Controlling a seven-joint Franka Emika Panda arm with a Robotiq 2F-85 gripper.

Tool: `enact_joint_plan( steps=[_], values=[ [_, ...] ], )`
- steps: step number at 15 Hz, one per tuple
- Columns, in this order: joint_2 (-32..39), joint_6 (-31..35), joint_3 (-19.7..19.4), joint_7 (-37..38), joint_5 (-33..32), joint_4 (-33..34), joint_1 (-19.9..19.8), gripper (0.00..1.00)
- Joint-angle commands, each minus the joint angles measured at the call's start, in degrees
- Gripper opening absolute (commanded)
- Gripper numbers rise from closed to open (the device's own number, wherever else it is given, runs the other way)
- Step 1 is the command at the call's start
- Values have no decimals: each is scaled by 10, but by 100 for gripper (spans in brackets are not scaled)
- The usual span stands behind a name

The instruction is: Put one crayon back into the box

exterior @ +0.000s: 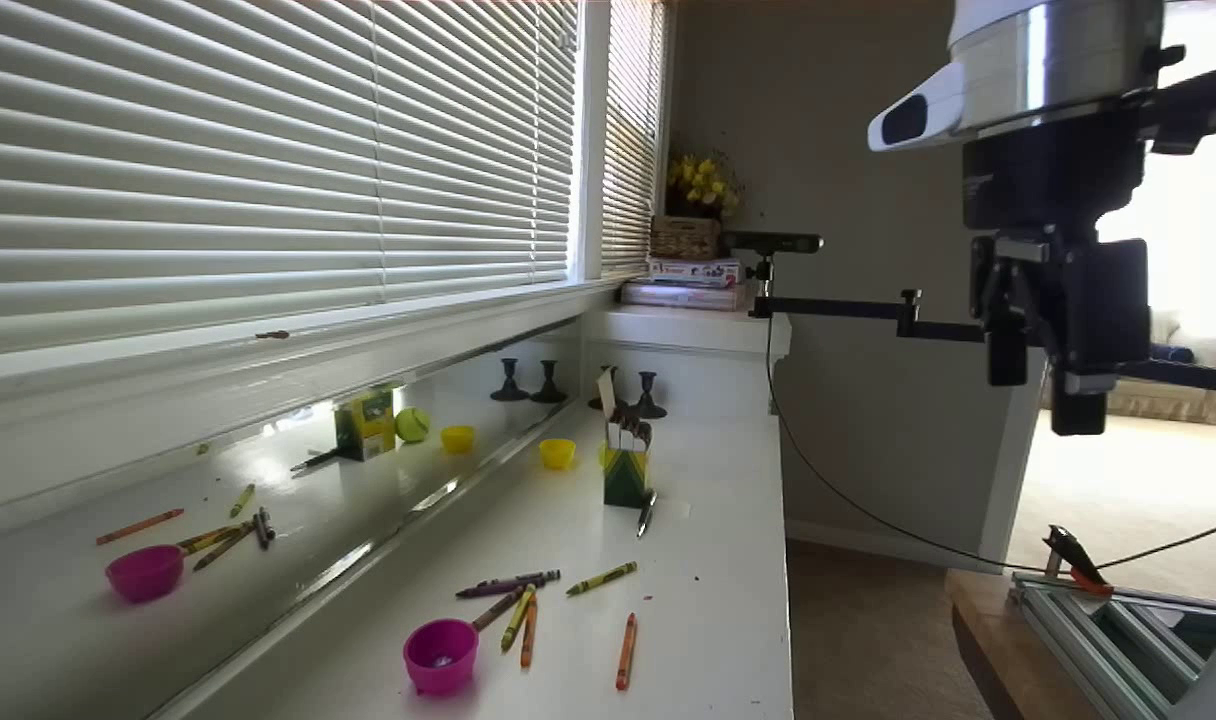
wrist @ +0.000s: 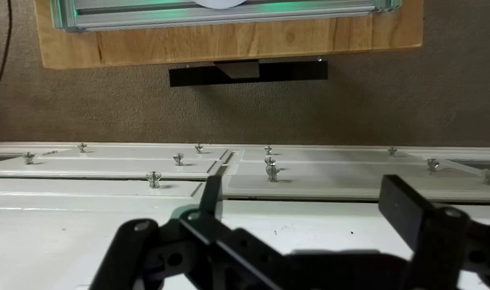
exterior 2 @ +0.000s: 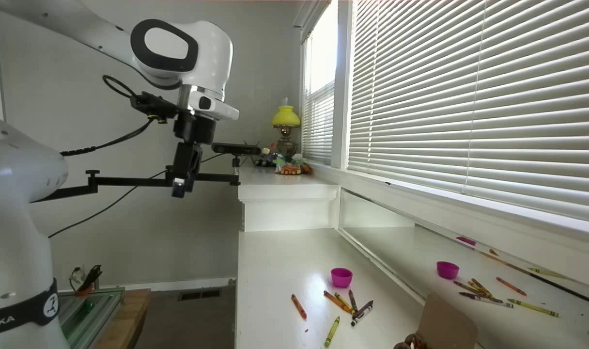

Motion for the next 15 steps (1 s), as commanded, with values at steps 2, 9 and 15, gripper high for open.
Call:
enact_joint_plan(
  steps=[2, 9, 15],
  values=[
    [165, 34, -74, -142, -52, 67, -25, 100],
    [100, 29, -43, -87, -43, 19, -10, 100],
    [196, 99, -34, -157, -185, 56, -14, 100]
  ],
)
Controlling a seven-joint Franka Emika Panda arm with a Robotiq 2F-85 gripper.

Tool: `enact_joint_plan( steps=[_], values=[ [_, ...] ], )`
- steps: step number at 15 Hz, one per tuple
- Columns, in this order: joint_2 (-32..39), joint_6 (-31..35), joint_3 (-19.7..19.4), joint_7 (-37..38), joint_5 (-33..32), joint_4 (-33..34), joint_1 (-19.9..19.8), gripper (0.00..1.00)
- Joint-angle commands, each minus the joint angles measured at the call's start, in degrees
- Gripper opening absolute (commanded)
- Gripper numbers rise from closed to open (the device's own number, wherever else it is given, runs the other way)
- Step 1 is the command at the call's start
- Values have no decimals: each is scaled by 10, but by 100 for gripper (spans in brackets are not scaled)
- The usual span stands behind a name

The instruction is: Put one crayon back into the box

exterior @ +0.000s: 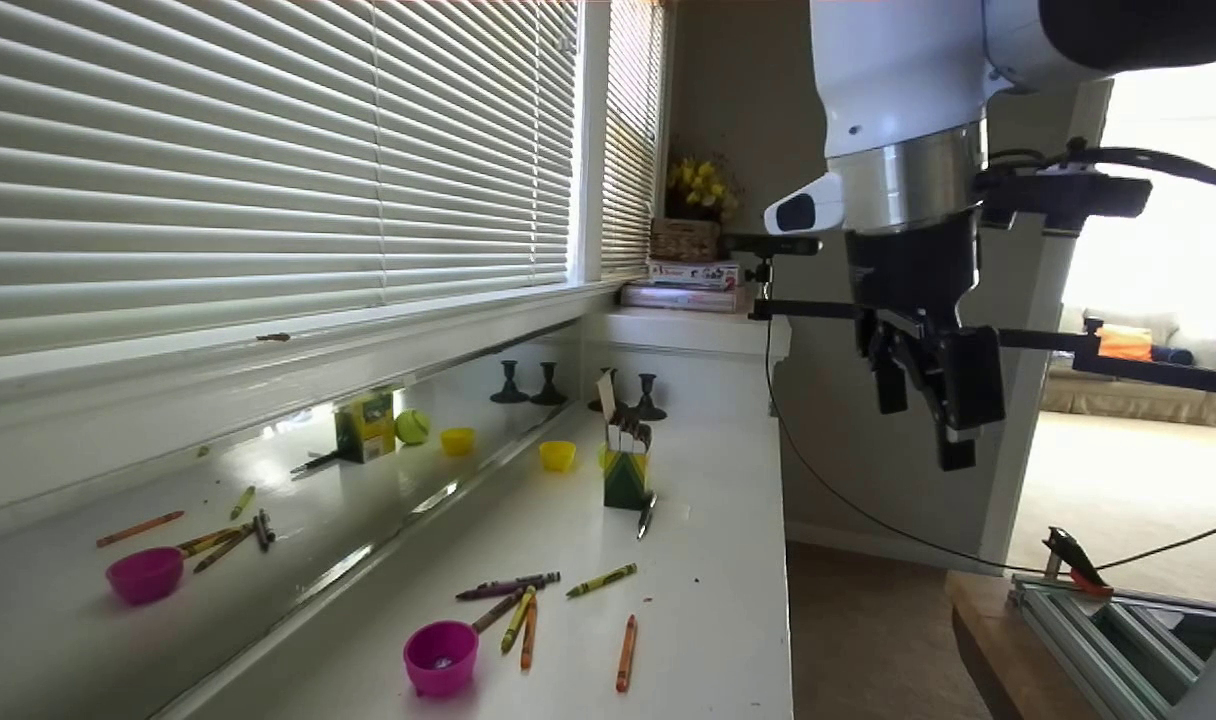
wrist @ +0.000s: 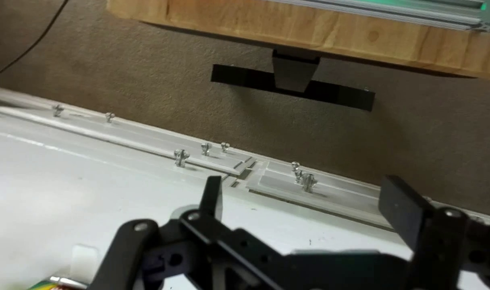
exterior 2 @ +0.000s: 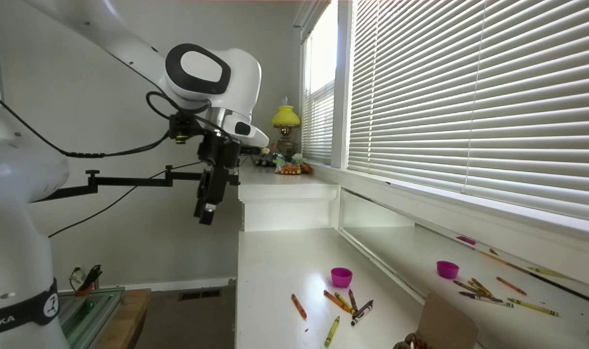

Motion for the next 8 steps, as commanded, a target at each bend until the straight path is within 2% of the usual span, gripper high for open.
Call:
enact_joint_plan(
  steps=[1, 5, 8],
  values=[
    [82, 56, -4, -46, -96, 41, -4, 100],
    [145, 174, -27, -114, -171, 64, -7, 100],
    [201, 251, -53, -184, -174, 90, -9, 100]
  ],
)
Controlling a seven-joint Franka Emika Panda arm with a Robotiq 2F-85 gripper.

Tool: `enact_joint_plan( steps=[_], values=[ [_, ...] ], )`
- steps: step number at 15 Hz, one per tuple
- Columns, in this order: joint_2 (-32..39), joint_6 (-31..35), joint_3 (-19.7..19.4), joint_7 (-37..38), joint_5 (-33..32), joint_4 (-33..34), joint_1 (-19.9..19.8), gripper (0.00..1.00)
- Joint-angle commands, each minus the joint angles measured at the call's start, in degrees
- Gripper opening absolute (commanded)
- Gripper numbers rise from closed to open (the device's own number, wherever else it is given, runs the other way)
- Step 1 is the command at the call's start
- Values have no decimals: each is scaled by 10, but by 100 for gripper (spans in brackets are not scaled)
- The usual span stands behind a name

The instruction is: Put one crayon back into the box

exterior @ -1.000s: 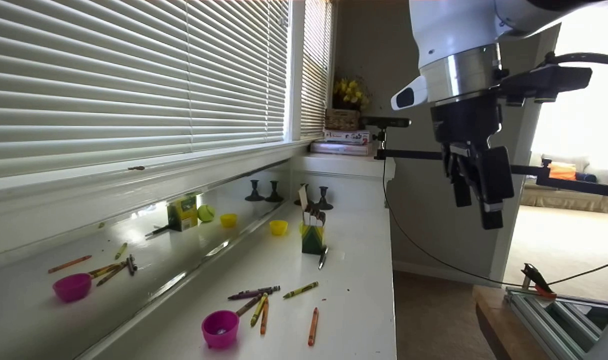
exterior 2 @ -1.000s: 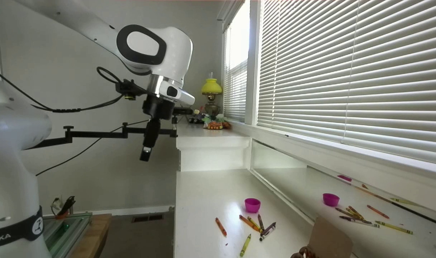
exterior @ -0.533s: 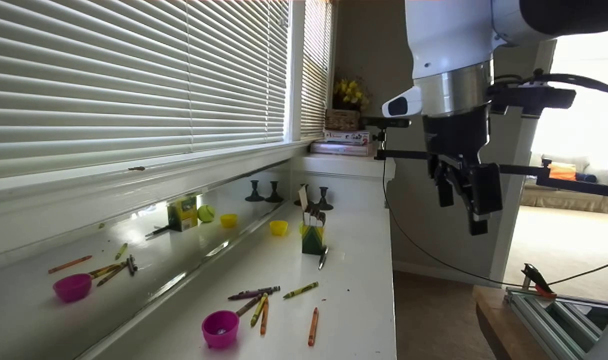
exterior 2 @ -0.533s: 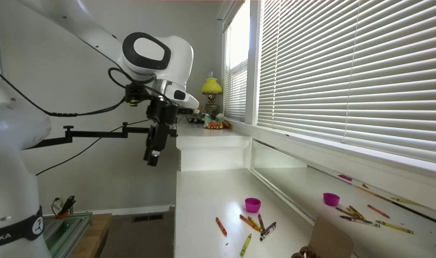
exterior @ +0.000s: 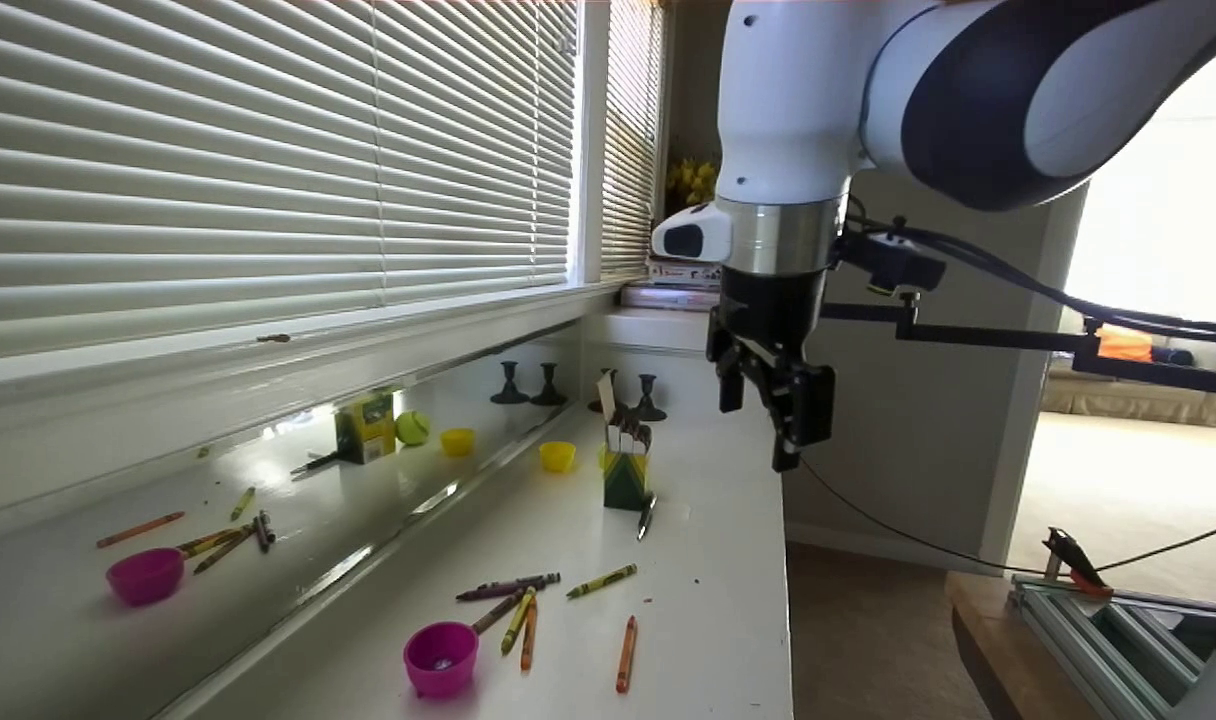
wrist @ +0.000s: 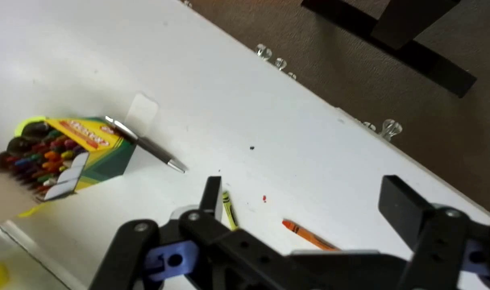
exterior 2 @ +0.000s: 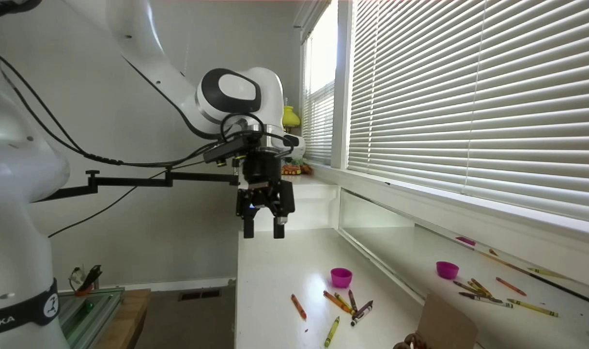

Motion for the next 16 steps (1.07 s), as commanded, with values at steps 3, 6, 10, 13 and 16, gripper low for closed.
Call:
enact_joint_plan(
  steps=[3, 6, 10, 13, 16],
  values=[
    [116, 91, -42, -134, -2, 74, -11, 100],
    [169, 76, -47, -172, -9, 127, -19, 100],
    [237, -28, -32, -139, -43, 218, -10, 100],
    [219, -2, -32, -157, -20, 191, -16, 100],
    [231, -12, -30, -155, -21, 205, -16, 100]
  ],
)
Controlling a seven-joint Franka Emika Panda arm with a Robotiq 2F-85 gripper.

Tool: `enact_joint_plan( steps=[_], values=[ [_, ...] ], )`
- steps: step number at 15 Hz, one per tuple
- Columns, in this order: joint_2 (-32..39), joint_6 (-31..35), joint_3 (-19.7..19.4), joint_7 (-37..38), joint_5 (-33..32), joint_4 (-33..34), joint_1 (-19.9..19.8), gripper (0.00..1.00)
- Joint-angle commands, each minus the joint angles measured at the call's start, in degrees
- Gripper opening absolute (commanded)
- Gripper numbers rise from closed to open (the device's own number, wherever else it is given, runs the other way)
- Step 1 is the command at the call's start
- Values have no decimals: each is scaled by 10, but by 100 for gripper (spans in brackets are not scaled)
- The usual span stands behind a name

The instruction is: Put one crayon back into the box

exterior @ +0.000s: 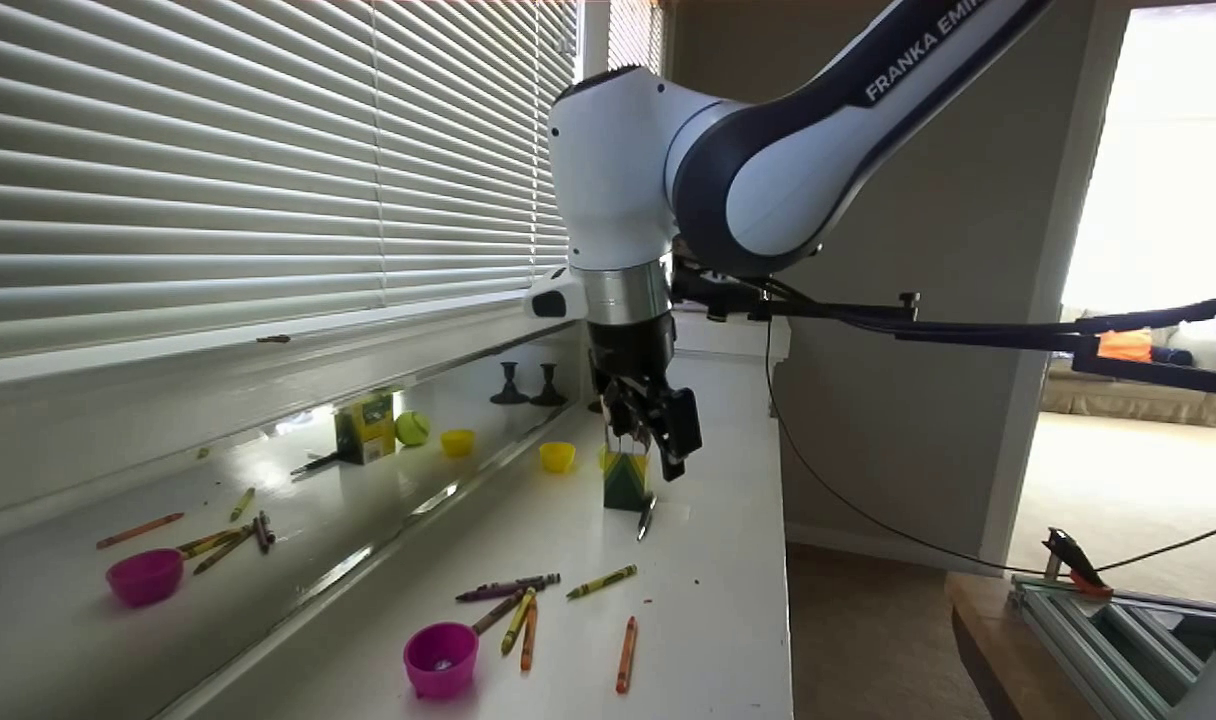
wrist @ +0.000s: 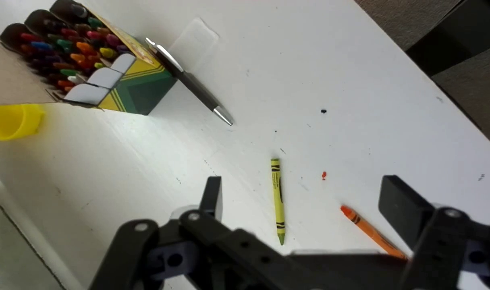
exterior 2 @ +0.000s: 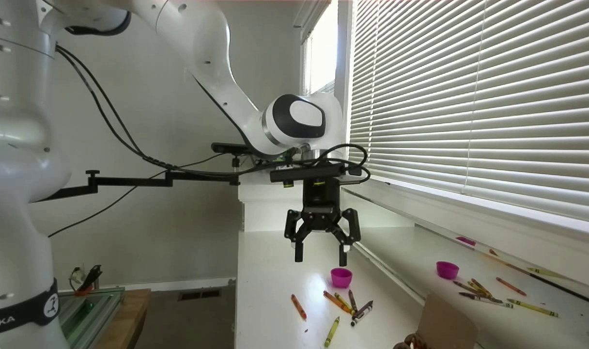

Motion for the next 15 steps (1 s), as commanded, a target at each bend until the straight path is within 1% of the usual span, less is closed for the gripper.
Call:
enact_joint_plan(
  steps=[1, 3, 8, 15],
  values=[
    [0, -2, 5, 0, 0, 1, -4, 100],
    [25, 4, 7, 2, 2, 20, -2, 100],
    [81, -7, 20, -4, -5, 75, 5, 100],
    [167, -48, 34, -9, -6, 152, 18, 100]
  ],
)
